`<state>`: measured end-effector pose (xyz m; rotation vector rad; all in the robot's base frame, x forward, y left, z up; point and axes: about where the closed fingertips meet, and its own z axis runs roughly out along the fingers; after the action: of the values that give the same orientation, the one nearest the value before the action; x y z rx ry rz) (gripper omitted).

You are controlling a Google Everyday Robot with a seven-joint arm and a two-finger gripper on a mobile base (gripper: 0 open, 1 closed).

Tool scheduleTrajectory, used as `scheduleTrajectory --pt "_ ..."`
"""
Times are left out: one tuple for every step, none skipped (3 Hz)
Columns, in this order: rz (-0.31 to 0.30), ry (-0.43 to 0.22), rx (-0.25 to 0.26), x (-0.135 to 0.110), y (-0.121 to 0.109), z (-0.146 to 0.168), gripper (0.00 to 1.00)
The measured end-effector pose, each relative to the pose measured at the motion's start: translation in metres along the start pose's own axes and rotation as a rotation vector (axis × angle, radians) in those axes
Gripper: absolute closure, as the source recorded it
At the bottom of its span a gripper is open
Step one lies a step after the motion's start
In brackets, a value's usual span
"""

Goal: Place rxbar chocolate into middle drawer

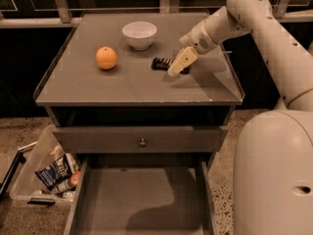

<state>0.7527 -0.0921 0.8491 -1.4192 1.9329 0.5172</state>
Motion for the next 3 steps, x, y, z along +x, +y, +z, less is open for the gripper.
scheduleTrajectory --pt "0.010 0.001 -0.018 0.0036 0.0027 0.0076 0.00" --pt "0.023 0.002 -0.028 0.0069 0.0049 0.0144 0.00" --pt "0.023 0.002 -0.028 0.0069 0.0049 0.0144 0.19"
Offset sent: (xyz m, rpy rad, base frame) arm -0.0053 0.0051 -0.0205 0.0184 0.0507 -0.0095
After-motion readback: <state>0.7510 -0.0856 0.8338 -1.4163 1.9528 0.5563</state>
